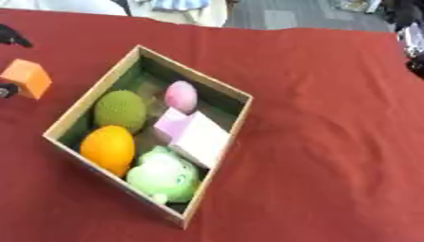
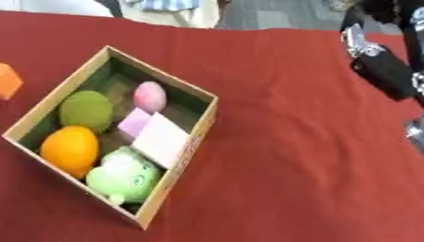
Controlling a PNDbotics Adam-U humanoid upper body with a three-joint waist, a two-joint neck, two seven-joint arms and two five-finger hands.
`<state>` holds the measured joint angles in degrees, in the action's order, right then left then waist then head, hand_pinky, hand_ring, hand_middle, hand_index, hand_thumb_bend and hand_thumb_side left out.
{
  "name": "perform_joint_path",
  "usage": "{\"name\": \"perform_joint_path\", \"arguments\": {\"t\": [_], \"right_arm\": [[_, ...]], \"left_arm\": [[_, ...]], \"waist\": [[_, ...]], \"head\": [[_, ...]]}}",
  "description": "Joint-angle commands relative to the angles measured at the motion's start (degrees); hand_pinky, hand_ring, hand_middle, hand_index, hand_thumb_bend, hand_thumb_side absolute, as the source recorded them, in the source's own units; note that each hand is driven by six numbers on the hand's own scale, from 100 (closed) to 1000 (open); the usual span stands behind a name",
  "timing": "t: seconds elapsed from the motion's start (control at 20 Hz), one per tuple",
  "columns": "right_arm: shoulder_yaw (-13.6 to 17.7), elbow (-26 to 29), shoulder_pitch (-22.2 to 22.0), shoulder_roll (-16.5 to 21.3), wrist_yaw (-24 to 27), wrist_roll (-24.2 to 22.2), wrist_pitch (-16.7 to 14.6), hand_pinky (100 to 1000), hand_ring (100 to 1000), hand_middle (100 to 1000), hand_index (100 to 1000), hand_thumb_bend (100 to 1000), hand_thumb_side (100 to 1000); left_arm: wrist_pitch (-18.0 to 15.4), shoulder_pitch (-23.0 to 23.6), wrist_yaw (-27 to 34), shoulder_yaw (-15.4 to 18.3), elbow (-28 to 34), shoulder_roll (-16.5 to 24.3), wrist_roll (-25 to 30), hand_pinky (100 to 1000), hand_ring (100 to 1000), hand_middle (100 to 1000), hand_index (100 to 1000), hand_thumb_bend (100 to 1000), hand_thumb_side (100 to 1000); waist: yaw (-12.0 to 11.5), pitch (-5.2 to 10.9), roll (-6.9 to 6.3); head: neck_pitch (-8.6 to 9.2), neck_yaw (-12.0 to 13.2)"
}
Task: Pick up objects on the table and place them in the box.
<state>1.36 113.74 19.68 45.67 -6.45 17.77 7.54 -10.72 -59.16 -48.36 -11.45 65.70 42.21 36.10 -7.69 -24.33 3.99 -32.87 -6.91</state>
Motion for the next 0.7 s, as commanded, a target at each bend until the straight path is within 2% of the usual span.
{"name": "perform_joint_path", "arguments": {"t": [0.05, 0.35, 0.5, 0.7], "right_arm": [[0.68, 0.85, 0.59, 2.06, 0.19, 0.45, -0.05, 820, 770, 657, 803, 100, 605], [0.77, 0.85, 0.62, 2.05, 0.29, 0.74, -0.17, 820, 769, 656, 803, 100, 606], [0.74, 0.85, 0.62, 2.04, 0.54, 1.05, -0.11, 819, 763, 649, 798, 100, 620], [0.66, 0.85, 0.52, 2.08, 0.83, 1.36, -0.06, 818, 761, 646, 796, 100, 627]], "left_arm": [[0.08, -1.60, -1.11, 0.31, -0.52, 1.02, 0.76, 950, 922, 913, 958, 296, 100], [-0.06, -1.79, -2.53, 0.41, -0.99, 0.98, 1.51, 952, 922, 913, 957, 294, 100], [0.84, -1.91, -3.90, 0.92, -2.39, 1.18, 2.50, 957, 927, 917, 960, 292, 100], [1.27, -2.24, -5.75, 1.38, -3.24, 1.19, 3.41, 962, 931, 918, 965, 289, 100]], "waist": [[0.23, 0.20, -0.72], [0.50, -0.17, -0.79], [1.10, -1.05, -1.05], [1.28, -1.43, -1.22]], "head": [[1.01, 0.23], [1.35, 0.30], [1.71, 0.57], [1.81, 0.60]]}}
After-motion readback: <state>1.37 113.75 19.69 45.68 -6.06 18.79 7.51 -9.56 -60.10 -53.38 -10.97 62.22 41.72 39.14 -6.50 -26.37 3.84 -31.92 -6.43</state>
